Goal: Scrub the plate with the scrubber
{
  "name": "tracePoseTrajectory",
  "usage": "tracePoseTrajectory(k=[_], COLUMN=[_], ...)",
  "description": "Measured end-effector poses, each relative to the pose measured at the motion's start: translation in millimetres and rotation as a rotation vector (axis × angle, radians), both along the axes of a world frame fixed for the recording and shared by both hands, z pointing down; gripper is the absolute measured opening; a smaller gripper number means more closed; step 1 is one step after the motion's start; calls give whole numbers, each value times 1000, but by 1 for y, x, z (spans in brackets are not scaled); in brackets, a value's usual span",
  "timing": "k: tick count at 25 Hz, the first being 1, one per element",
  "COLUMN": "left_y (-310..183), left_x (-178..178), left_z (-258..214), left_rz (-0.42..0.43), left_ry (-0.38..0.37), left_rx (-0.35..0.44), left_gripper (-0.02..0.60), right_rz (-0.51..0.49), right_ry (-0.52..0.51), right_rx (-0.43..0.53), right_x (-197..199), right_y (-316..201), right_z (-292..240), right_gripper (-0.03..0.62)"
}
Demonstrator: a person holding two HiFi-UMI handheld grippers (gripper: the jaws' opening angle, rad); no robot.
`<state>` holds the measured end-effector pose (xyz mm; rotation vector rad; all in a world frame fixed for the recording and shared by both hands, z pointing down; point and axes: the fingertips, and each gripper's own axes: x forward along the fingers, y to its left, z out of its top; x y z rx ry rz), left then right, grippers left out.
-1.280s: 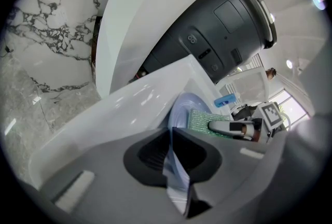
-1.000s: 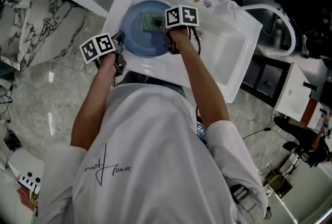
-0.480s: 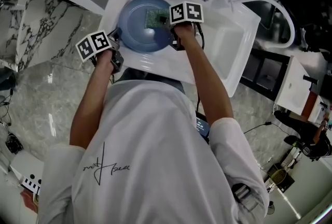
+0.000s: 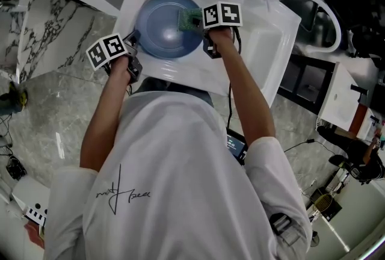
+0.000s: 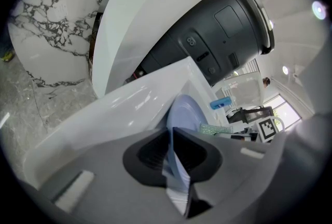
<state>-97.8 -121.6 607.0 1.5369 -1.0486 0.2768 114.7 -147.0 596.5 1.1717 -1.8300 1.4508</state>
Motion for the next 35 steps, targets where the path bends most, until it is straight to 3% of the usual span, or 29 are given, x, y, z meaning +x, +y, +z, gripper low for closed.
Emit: tracePoseTrajectory(k=[17,23,35], left_y=[-1,-1,-1], left_x=[-1,-1,0], left_z=[1,1,0], left_rz=[-2,-5,-13], left_ry=[16,27,47], left_rx=[-2,-6,-1], left_gripper=[84,84,86], right_rz=[-27,21,-47], right_ry=[122,-38,-221], right_rx=[42,81,43], right_x=[37,8,-84], right_y=[7,-1,13], right_z=[-17,-41,-44], right_gripper=[61,61,61])
